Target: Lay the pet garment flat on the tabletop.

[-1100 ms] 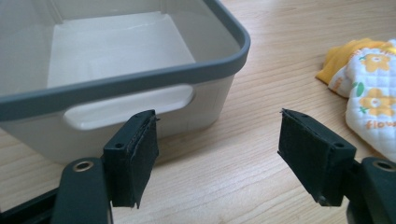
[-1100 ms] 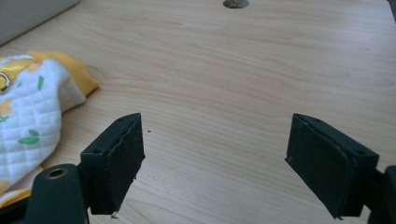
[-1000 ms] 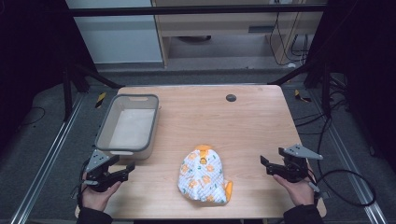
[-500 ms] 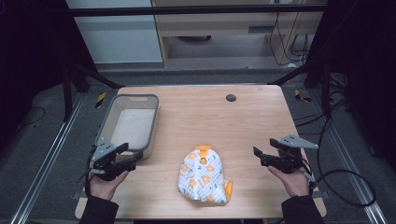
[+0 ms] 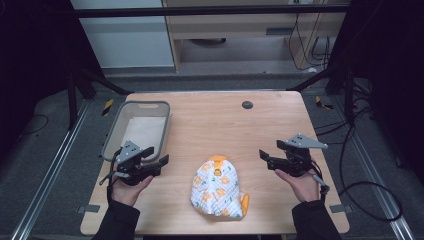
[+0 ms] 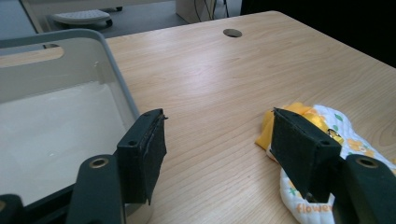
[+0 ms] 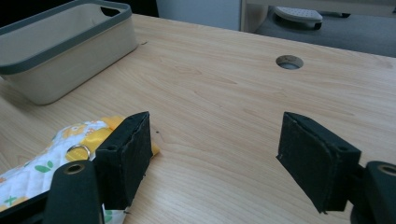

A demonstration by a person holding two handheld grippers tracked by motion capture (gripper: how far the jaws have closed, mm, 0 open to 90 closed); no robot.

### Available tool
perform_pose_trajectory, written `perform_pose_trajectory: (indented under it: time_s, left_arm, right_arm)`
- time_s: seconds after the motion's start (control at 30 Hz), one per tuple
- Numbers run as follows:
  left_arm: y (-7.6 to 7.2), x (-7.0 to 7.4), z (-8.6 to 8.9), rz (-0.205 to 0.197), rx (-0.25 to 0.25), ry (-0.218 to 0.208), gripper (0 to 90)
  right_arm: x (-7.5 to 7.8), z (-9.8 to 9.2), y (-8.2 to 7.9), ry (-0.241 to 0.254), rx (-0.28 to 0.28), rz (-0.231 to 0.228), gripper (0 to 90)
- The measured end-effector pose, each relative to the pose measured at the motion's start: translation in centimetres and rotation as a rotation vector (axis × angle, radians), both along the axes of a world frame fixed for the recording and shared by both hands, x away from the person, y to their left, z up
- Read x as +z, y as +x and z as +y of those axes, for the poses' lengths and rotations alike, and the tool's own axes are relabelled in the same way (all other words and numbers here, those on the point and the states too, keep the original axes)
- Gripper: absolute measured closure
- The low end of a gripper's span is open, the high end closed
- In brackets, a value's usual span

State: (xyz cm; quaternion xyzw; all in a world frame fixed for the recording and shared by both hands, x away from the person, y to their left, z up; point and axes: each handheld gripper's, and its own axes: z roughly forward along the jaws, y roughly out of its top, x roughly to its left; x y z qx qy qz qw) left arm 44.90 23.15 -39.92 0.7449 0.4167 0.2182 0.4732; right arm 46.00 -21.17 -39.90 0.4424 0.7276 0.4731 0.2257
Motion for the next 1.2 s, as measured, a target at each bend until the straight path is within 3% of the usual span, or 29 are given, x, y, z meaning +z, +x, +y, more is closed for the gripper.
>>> perform_pose_trajectory:
  time_s: [0.4, 0.63, 1.03, 1.2]
  left_arm:
    - [0.8, -1.6, -2.8, 0.047, -0.058, 0.030, 35.9]
    - [0.9, -2.6, -4.1, 0.075, -0.094, 0.049, 36.3]
    - [1.1, -5.0, -6.0, 0.130, -0.136, 0.109, 36.8]
    - [1.3, -5.8, -6.7, 0.148, -0.148, 0.128, 36.9]
  right_arm:
    - [-1.1, 2.7, 0.7, 0.017, 0.072, 0.033, 28.3]
    - [-2.6, 4.2, 0.7, -0.011, 0.129, 0.072, 30.0]
    - [-4.9, 5.5, 0.6, -0.051, 0.179, 0.126, 31.7]
    - [-5.6, 5.7, 0.7, -0.046, 0.190, 0.144, 33.0]
